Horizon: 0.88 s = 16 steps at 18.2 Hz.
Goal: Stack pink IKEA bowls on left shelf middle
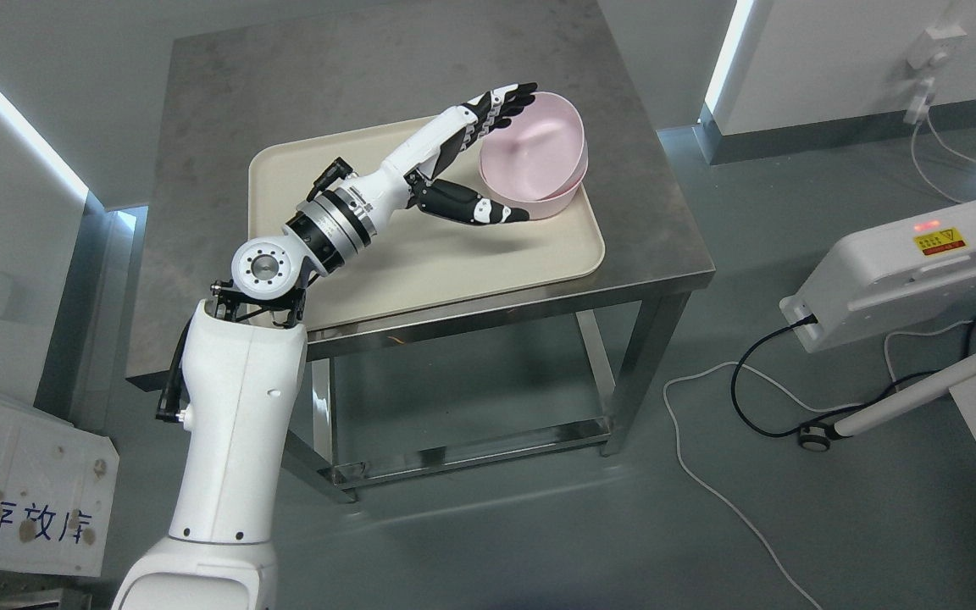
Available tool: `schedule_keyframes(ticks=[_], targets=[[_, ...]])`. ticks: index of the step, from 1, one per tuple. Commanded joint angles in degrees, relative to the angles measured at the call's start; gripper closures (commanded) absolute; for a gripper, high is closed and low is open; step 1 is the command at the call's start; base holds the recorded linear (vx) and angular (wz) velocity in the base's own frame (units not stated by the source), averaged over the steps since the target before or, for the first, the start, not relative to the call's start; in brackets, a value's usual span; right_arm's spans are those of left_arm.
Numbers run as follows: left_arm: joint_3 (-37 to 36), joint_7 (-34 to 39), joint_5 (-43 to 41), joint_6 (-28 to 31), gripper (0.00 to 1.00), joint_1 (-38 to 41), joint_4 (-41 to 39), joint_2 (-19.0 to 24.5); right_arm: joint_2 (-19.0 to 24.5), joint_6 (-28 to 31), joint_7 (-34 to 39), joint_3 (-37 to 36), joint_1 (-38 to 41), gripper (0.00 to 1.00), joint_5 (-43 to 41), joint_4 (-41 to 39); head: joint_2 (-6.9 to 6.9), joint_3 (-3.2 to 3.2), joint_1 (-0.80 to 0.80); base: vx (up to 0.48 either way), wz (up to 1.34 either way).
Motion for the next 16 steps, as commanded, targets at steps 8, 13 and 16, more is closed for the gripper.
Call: schedule_keyframes(ticks=[8, 13, 16], targets=[[-15.4, -0.4, -23.8, -0.9, 0.08, -5.8, -5.0, 0.3, -1.0, -0.1, 0.0, 0.0, 0.0, 0.00, 0.0, 0.0, 0.00, 0.00, 0.00, 0.000, 0.00], [-17.2, -0.3, -32.3, -1.0, 0.21, -5.8, -0.3, 0.2, -1.0, -0.1, 0.0, 0.0, 0.0, 0.00, 0.0, 0.0, 0.00, 0.00, 0.00, 0.000, 0.00], [-16.9, 3.9, -34.5, -1.4, 0.24, -6.2, 1.5, 0.0, -1.0, -0.1, 0.0, 0.0, 0.0, 0.00, 0.0, 0.0, 0.00, 0.00, 0.00, 0.000, 0.00]])
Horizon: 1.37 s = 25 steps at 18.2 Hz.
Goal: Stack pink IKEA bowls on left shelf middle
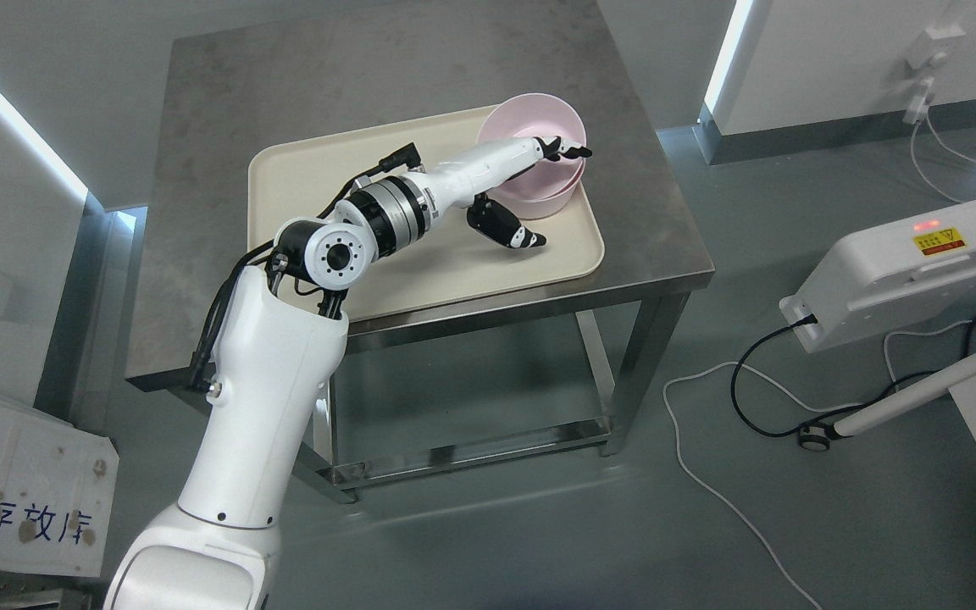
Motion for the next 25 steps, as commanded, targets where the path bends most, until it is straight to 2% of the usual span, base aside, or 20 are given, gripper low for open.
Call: schedule_keyframes(ticks=[1, 7, 11, 19, 25], targets=[[-5.0, 5.4, -6.6, -0.9, 0.24, -0.9, 4.0, -0.5, -1.0, 0.0, 0.0, 0.0, 0.0, 0.00, 0.0, 0.0, 0.00, 0.00, 0.00, 0.000, 0.00], [-1.3, 6.6, -6.7, -2.1, 0.23, 0.0, 4.1, 1.7, -1.0, 0.0, 0.0, 0.0, 0.0, 0.00, 0.0, 0.0, 0.00, 0.00, 0.00, 0.000, 0.00], [2.3, 4.6, -6.2, -2.3, 0.20, 1.5, -0.4, 1.4, -1.0, 0.0, 0.0, 0.0, 0.0, 0.00, 0.0, 0.0, 0.00, 0.00, 0.00, 0.000, 0.00], [3.8, 3.3, -6.3, -1.7, 0.17, 1.6, -2.3, -0.7, -1.0, 0.0, 0.0, 0.0, 0.0, 0.00, 0.0, 0.0, 0.00, 0.00, 0.00, 0.007, 0.00], [3.8, 3.3, -6.8, -1.6, 0.16, 0.7, -2.3, 0.6, -1.0, 0.0, 0.0, 0.0, 0.0, 0.00, 0.0, 0.0, 0.00, 0.00, 0.00, -0.002, 0.00]])
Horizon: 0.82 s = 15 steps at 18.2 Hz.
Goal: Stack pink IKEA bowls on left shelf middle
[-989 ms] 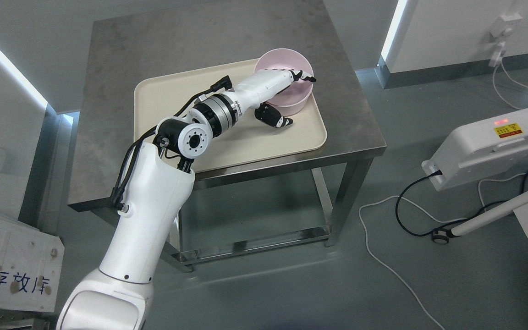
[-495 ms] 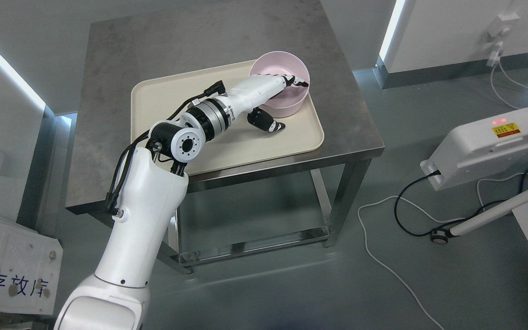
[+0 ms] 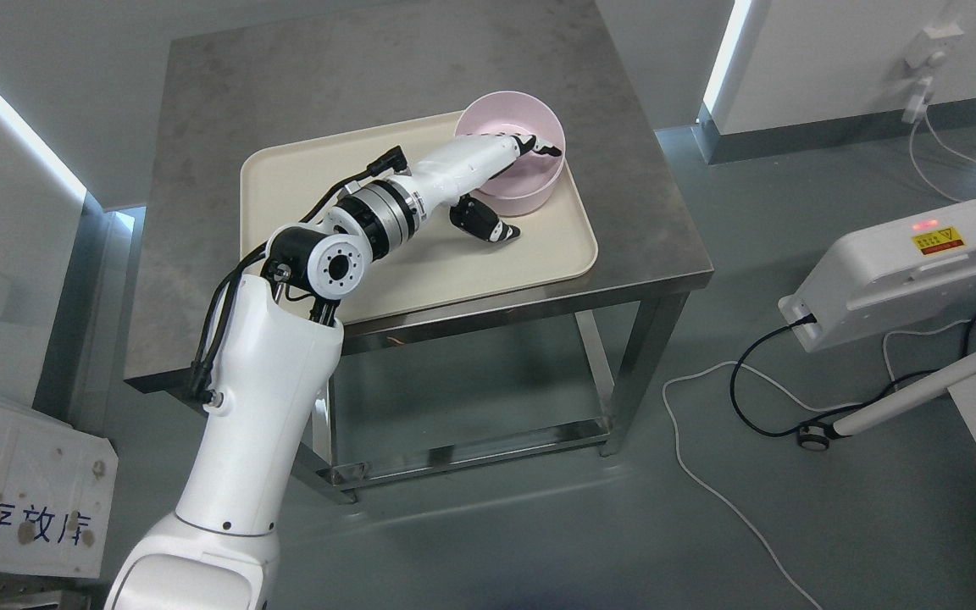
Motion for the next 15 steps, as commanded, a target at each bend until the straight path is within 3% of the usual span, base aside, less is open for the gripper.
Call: schedule_keyframes(ticks=[1, 6, 12, 15], targets=[[1.3, -0.1, -0.4, 0.0, 0.17, -1.6, -1.3, 0.8, -1.0, 0.0, 0.0, 0.0, 0.0, 0.00, 0.0, 0.0, 0.00, 0.00, 0.00, 0.000, 0.00], [0.1, -5.9, -4.8, -0.1, 0.27, -3.0, -1.1, 1.1, -1.0, 0.0, 0.0, 0.0, 0.0, 0.00, 0.0, 0.0, 0.00, 0.00, 0.00, 0.000, 0.00], [-1.0, -4.5, -10.4, -1.1, 0.34, -3.6, 3.7, 1.1, -1.0, 0.0, 0.0, 0.0, 0.0, 0.00, 0.0, 0.0, 0.00, 0.00, 0.00, 0.000, 0.00], [1.1, -3.0, -13.1, -6.4, 0.39, -3.4, 5.2, 1.5, -1.0, 0.0, 0.0, 0.0, 0.0, 0.00, 0.0, 0.0, 0.00, 0.00, 0.00, 0.000, 0.00]])
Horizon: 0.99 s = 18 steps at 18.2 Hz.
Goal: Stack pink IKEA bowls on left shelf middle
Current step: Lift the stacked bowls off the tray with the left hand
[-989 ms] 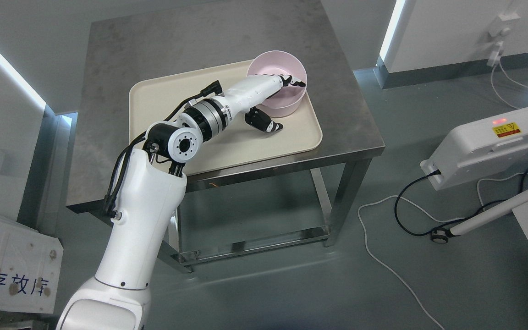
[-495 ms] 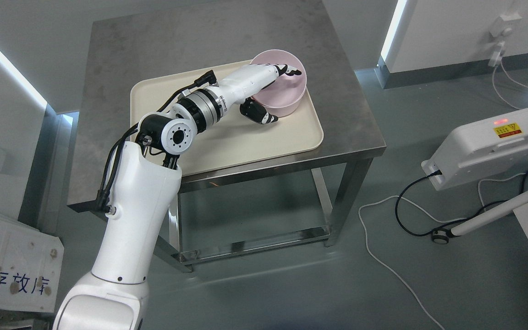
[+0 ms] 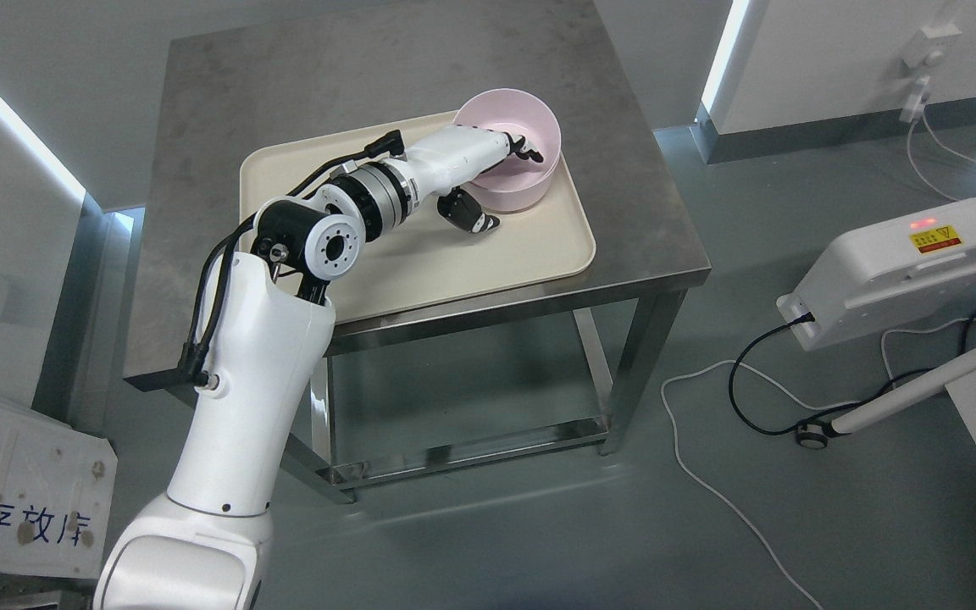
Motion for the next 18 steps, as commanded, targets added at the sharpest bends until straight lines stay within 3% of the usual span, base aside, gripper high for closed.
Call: schedule_keyframes(ticks=[1, 6, 9, 13, 18], targets=[[2.8, 1.3, -5.0, -5.1, 0.43, 0.0, 4.0, 0.6, -1.0, 0.1, 0.0, 0.0, 0.0, 0.00, 0.0, 0.0, 0.00, 0.00, 0.00, -0.005, -0.04], [8.3, 1.3, -4.8, -12.8, 0.70, 0.6, 4.0, 0.6, -1.0, 0.1, 0.0, 0.0, 0.0, 0.00, 0.0, 0.0, 0.00, 0.00, 0.00, -0.001, -0.01], [12.0, 1.4, -4.3, -14.5, 0.72, 0.7, 4.0, 0.6, -1.0, 0.1, 0.0, 0.0, 0.0, 0.00, 0.0, 0.0, 0.00, 0.00, 0.00, 0.000, 0.00], [18.4, 0.9, -0.1, -21.0, 0.96, 1.7, 3.7, 0.6, -1.0, 0.1, 0.0, 0.0, 0.0, 0.00, 0.0, 0.0, 0.00, 0.00, 0.00, 0.000, 0.00], [24.2, 0.2, 7.2, -21.7, 1.00, 3.1, 0.9, 0.2, -1.0, 0.1, 0.0, 0.0, 0.0, 0.00, 0.0, 0.0, 0.00, 0.00, 0.00, 0.000, 0.00]])
